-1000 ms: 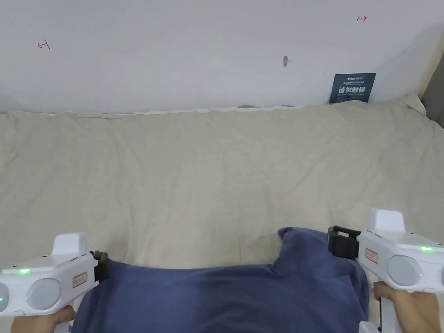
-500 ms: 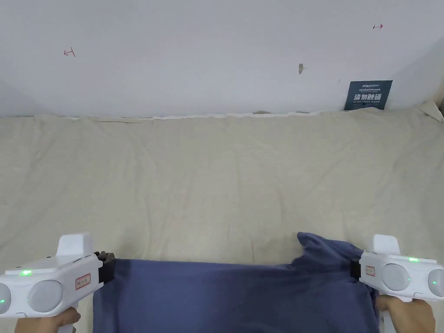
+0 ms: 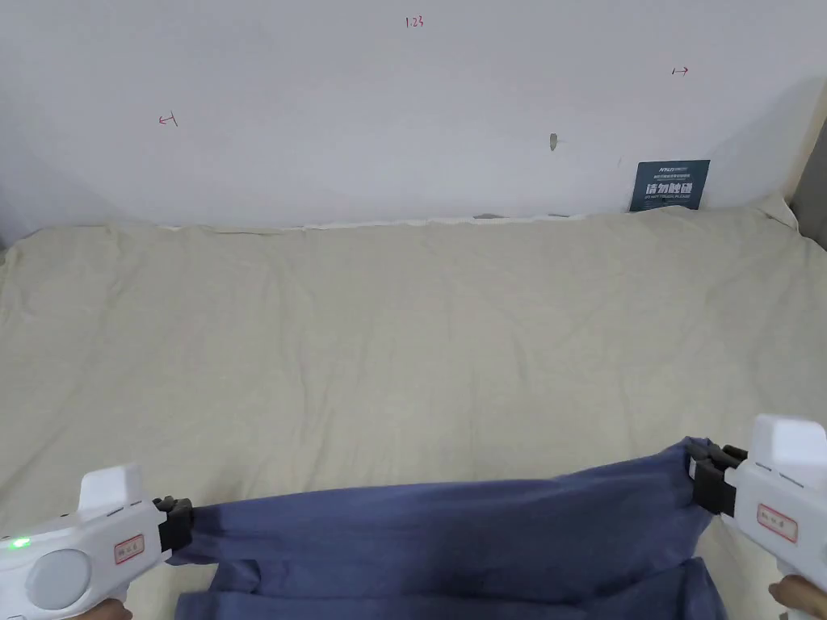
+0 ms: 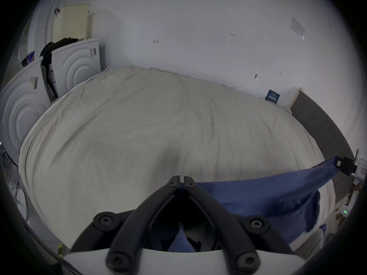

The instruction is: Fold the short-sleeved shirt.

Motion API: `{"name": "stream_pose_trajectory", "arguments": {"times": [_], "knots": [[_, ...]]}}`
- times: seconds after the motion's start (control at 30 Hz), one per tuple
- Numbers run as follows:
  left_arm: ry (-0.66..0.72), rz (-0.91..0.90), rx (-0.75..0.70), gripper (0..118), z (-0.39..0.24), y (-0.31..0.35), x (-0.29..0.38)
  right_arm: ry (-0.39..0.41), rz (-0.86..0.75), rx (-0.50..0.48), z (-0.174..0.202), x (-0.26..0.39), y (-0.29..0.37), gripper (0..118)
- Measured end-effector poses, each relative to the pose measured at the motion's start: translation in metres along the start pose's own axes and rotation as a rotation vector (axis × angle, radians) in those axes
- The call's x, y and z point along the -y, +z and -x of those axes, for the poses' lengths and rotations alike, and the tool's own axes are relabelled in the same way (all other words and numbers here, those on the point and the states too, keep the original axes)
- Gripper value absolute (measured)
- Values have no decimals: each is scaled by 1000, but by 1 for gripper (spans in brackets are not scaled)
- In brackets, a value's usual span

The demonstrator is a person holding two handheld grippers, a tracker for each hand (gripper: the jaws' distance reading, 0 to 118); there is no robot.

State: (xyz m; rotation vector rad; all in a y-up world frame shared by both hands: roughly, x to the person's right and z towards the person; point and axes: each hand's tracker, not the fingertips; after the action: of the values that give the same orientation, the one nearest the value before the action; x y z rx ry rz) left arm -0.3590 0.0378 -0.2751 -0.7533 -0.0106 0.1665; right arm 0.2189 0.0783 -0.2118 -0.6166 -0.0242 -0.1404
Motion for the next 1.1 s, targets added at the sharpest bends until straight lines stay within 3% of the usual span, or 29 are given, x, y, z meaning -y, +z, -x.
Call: {"name": "stream_pose_trajectory", "arguments": {"times": [0.33, 0.5, 0.53, 0.57, 0.6, 0.63, 0.67, 0.7, 0.73, 0.77, 1.1], "knots": [[-15, 185, -64, 1, 11, 9, 110, -70, 218, 83, -16, 131, 22, 4], [-28, 235, -91, 2, 6, 7, 137, -94, 265, 111, -20, 157, 14, 5], [-28, 226, -95, 7, 4, 9, 136, -97, 265, 115, -18, 155, 15, 7], [-24, 216, -106, 21, 1, 12, 133, -99, 260, 116, -16, 153, 18, 10], [-21, 213, -117, 47, -3, 17, 128, -96, 244, 114, -13, 146, 25, 23], [-24, 198, -120, 88, -5, 23, 124, -86, 213, 119, -11, 138, 31, 51], [-35, 172, -102, 109, -7, 27, 120, -73, 181, 126, -6, 130, 37, 72], [-42, 141, -87, 118, -11, 34, 113, -55, 148, 133, -2, 120, 44, 89], [-41, 90, -75, 117, -14, 45, 105, -37, 109, 134, 2, 110, 51, 103], [-44, 34, -69, 116, -20, 54, 97, -18, 62, 128, 6, 99, 58, 105], [-117, -519, -43, 116, -89, 145, 24, 136, -401, 148, 66, 8, 132, 105]]}}
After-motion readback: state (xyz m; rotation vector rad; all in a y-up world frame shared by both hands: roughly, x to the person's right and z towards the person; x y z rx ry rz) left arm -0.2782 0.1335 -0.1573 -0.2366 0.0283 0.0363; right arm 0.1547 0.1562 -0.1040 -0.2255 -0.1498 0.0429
